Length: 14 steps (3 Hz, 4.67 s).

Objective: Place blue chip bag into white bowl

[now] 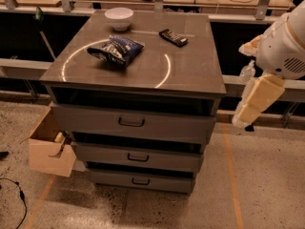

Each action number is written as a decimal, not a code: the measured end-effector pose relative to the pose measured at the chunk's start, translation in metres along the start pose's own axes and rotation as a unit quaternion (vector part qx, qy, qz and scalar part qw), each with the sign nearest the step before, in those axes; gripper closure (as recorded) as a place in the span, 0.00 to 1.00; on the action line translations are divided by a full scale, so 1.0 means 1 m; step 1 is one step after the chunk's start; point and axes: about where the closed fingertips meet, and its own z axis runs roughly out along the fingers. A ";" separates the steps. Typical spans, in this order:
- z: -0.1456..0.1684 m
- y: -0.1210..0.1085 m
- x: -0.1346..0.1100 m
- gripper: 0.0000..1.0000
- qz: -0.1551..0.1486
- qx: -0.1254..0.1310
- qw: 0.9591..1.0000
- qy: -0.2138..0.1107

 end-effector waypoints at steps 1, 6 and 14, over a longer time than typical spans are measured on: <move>0.029 -0.023 -0.030 0.00 0.028 0.008 0.997 -0.069; 0.125 -0.093 -0.152 0.00 0.107 0.039 0.968 -0.223; 0.249 -0.152 -0.263 0.61 0.105 0.069 0.951 -0.282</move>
Offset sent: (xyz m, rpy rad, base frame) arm 0.1300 0.0884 -0.0286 0.4436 -0.0911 -0.1072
